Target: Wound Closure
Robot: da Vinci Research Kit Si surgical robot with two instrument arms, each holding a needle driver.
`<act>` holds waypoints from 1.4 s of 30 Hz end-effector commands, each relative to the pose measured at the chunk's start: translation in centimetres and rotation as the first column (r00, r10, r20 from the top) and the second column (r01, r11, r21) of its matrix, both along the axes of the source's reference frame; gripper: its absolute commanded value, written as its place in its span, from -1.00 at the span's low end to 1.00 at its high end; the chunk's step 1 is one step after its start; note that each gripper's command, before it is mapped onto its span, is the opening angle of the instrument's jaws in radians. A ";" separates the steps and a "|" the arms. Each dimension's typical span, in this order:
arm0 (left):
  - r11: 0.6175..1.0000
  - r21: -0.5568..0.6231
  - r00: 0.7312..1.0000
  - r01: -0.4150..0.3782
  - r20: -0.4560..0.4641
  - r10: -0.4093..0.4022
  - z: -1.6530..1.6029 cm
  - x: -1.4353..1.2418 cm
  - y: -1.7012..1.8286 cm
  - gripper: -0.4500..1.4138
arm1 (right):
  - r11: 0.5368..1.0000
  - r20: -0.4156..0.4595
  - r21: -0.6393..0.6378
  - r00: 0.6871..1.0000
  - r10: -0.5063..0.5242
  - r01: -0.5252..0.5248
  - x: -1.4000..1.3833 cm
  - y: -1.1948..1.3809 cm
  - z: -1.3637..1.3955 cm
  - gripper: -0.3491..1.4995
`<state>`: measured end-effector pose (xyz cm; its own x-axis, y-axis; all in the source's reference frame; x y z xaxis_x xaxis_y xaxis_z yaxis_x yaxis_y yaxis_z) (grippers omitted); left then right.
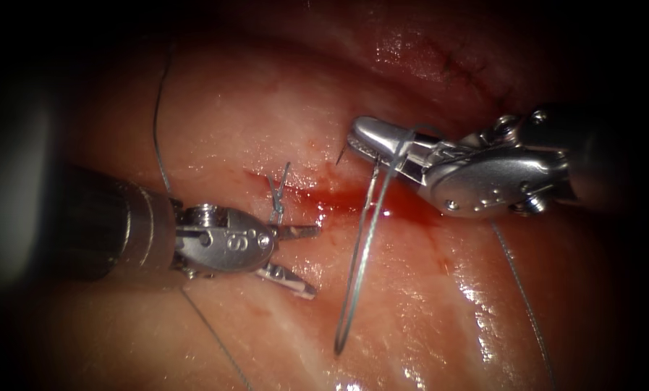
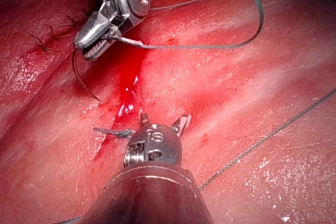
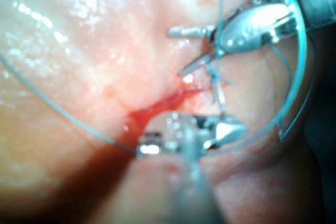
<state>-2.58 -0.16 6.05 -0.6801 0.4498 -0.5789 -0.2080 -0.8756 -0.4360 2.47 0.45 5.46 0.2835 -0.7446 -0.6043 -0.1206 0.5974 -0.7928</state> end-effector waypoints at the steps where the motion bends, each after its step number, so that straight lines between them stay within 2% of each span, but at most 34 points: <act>1: 1.000 0.004 1.000 -0.001 0.001 0.001 0.06 -0.04 -0.07 -0.15 | 1.000 0.003 0.000 1.000 -0.008 0.008 0.08 -0.04 0.08 -1.00; 9: 1.000 0.004 1.000 0.002 0.000 -0.002 0.07 -0.08 -0.05 -0.15 | 1.000 0.009 -0.017 1.000 -0.015 0.015 0.12 -0.19 0.14 -1.00; 20: 1.000 0.004 1.000 0.004 -0.001 -0.004 0.08 -0.11 -0.03 -0.15 | 0.998 -0.022 0.057 0.999 -0.024 0.025 0.20 -0.34 0.15 -1.00; 35: 1.000 0.004 1.000 0.004 -0.001 -0.004 0.12 -0.10 0.00 -0.17 | 0.988 -0.076 0.144 0.996 -0.049 0.059 0.23 -0.49 0.34 -1.00; 42: 1.000 0.004 1.000 0.004 -0.001 -0.004 0.12 -0.10 0.00 -0.17 | 0.987 -0.083 0.151 0.996 -0.045 0.057 0.25 -0.47 0.23 -1.00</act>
<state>-2.63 -0.09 6.11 -0.6790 0.4537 -0.5772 -0.2134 -0.8742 -0.4361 2.66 0.00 5.64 0.1962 -0.6535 -0.7311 -0.1461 0.7178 -0.6808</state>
